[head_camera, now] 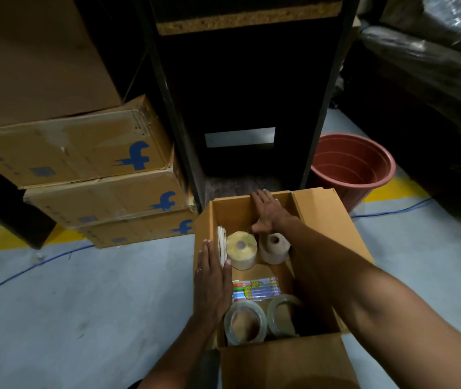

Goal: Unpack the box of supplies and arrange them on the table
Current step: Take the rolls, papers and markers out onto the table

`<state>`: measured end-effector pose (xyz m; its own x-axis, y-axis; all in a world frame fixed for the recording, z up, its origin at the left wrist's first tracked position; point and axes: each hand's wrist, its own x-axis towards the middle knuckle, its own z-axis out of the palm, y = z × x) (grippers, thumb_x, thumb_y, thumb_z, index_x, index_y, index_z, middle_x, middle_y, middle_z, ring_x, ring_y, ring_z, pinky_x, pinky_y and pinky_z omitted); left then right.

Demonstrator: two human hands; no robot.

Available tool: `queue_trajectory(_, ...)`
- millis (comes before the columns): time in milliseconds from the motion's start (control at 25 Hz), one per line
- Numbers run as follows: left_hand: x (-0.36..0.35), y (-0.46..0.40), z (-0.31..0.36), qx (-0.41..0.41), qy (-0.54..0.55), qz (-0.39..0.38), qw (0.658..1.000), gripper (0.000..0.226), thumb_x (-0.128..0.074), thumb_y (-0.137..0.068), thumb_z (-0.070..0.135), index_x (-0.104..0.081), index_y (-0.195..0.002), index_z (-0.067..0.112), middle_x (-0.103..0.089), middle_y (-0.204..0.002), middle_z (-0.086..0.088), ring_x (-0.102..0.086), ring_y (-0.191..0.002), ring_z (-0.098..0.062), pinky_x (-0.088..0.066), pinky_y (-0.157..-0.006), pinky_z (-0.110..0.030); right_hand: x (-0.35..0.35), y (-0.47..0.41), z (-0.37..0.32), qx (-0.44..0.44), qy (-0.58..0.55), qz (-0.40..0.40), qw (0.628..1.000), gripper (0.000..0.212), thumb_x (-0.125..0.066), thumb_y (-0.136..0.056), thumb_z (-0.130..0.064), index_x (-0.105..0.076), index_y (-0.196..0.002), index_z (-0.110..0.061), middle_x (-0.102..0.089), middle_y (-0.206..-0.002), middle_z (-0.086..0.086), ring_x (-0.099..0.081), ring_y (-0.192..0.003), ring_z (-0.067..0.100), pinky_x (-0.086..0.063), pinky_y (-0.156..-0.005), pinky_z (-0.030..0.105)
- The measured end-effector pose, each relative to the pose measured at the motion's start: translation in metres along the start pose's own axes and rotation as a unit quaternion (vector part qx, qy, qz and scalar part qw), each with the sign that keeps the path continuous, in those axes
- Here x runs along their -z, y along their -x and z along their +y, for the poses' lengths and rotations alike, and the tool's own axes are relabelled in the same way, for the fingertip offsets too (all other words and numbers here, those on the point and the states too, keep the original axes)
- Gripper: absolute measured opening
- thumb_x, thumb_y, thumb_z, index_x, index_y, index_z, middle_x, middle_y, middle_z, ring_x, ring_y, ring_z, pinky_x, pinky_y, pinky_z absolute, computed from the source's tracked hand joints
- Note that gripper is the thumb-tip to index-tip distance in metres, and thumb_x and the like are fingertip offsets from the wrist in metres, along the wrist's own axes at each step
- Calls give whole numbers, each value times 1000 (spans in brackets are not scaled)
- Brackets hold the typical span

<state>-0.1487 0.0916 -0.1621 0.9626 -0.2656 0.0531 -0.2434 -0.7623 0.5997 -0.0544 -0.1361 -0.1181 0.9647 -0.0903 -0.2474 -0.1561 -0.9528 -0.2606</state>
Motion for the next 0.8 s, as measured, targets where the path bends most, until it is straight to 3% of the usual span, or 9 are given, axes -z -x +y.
queue_trajectory(120,1,0,2,11,-20,-3,1000,84,-3,-88,73,-1,-156,23,-8,-165,2,-18,-150,-22,-34,-115,-48,6,2,1,-4,-14,-15,1000,107,-72,-81,-36,-1,-157,-14,2,-166,8,7,-152,26,-9,-123,50)
queue_trajectory(280,2,1,6,17,-58,-24,998,81,-13,-90,68,1,-156,22,-6,-165,0,-14,-151,-23,-27,-116,-45,9,10,1,12,-55,3,998,100,-70,-82,-27,-5,-157,-13,-3,-166,7,3,-152,27,-12,-123,50)
queue_trajectory(400,10,3,13,-1,-156,-9,988,81,-20,-92,66,-2,-156,20,-4,-165,-2,-6,-152,-26,-7,-120,-50,0,30,7,24,-99,108,989,91,-69,-81,-21,-17,-155,-16,-15,-160,9,-21,-146,29,-31,-118,47)
queue_trajectory(480,16,0,27,-73,-184,12,980,76,-30,-95,55,-7,-157,17,-8,-165,-4,-6,-152,-26,-1,-122,-48,-14,40,14,16,-82,161,983,72,-67,-83,-18,-31,-146,-16,-30,-146,12,-41,-130,28,-45,-106,41)
queue_trajectory(560,12,-11,47,-133,-92,-32,986,72,-42,-95,34,-9,-157,16,-12,-164,-4,-10,-151,-21,-15,-123,-41,-30,43,22,-11,-44,104,994,60,-65,-86,-21,-40,-140,-14,-37,-139,13,-47,-123,28,-47,-102,40)
queue_trajectory(640,-2,-29,62,-102,-6,-102,990,77,-51,-91,16,-11,-157,17,-17,-162,-4,-17,-150,-20,-26,-119,-35,-45,42,29,-49,-4,-6,999,64,-66,-88,-25,-38,-144,-12,-37,-142,16,-45,-127,32,-44,-105,40)
queue_trajectory(800,-46,-77,51,-27,-51,-197,979,92,-66,-80,12,-13,-156,12,-16,-162,-7,-20,-148,-25,-27,-119,-38,-71,29,41,-54,71,-112,990,96,-78,-79,-32,-21,-153,-12,-27,-150,20,-34,-137,36,-38,-112,42)
